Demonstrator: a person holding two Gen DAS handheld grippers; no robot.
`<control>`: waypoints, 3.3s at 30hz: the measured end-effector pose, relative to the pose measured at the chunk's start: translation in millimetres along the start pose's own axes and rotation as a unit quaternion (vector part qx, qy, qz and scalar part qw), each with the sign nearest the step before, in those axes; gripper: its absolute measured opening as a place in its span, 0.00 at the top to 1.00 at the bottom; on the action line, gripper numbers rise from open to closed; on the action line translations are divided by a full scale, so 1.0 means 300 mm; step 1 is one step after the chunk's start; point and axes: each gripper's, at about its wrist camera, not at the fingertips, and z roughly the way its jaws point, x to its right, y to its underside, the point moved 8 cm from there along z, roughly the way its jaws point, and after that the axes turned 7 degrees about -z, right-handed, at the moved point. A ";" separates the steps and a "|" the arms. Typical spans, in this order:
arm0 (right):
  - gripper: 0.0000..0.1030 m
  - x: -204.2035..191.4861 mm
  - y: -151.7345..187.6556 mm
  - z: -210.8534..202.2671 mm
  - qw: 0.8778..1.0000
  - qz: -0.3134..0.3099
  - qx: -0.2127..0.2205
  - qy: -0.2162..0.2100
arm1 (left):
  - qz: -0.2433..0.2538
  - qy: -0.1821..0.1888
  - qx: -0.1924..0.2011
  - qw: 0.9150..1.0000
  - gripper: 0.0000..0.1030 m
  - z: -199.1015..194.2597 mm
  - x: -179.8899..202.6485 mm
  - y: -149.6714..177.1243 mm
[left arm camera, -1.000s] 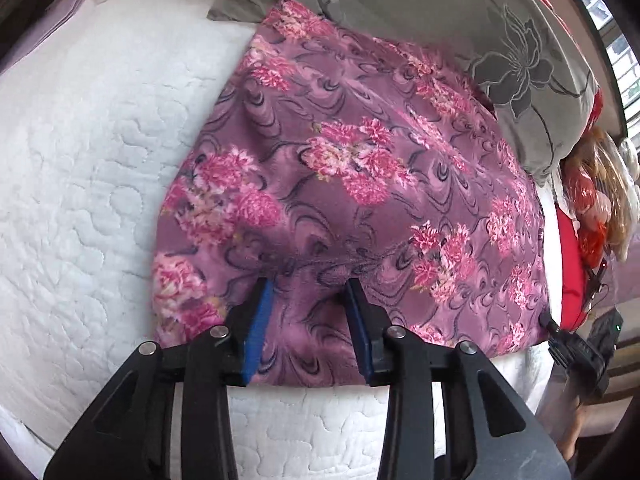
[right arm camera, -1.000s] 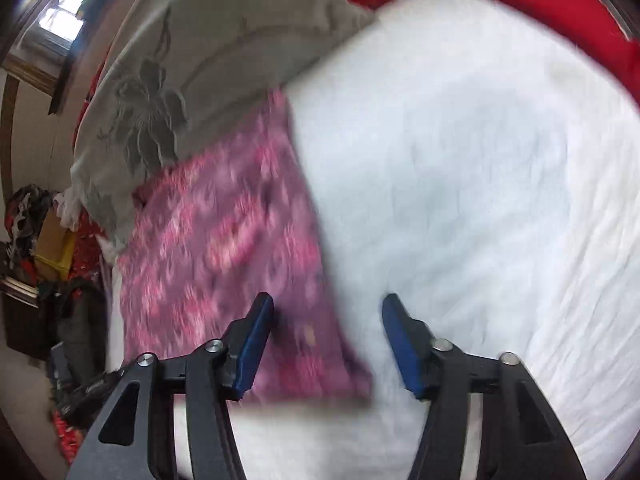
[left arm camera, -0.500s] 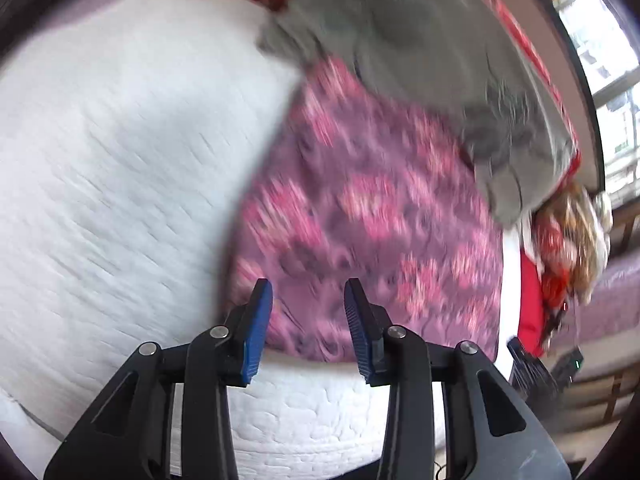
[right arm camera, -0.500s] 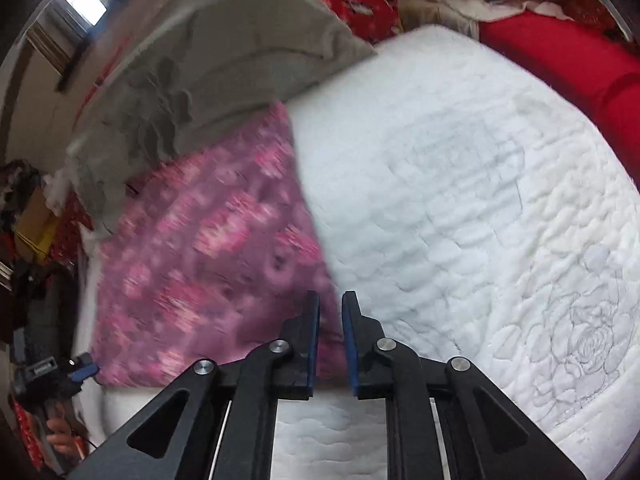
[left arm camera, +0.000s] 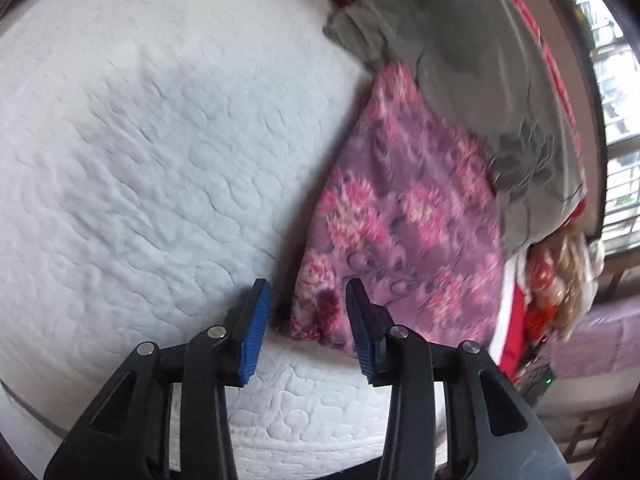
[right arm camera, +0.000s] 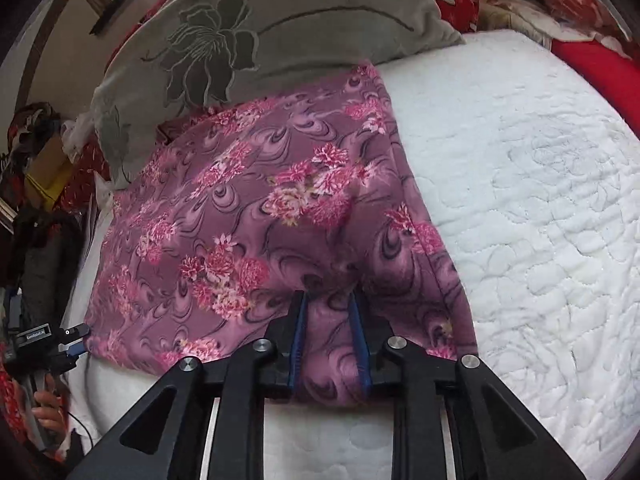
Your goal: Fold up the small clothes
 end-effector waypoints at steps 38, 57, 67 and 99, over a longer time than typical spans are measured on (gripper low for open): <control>0.39 -0.042 -0.373 0.234 0.997 -0.029 0.037 0.065 | 0.221 -0.176 0.067 0.957 0.13 0.364 0.430 -0.136; 0.93 0.108 -0.562 0.274 0.998 0.004 0.035 0.044 | 0.193 -0.177 0.085 0.961 0.13 0.393 0.447 -0.389; 0.85 0.105 -0.561 0.189 0.994 0.001 0.067 0.085 | 0.168 -0.149 0.077 0.972 0.12 0.334 0.398 -0.391; 0.41 -0.831 0.117 0.106 0.950 -0.307 -0.048 -0.031 | 0.140 -0.125 -0.014 0.982 0.09 0.062 0.090 -0.258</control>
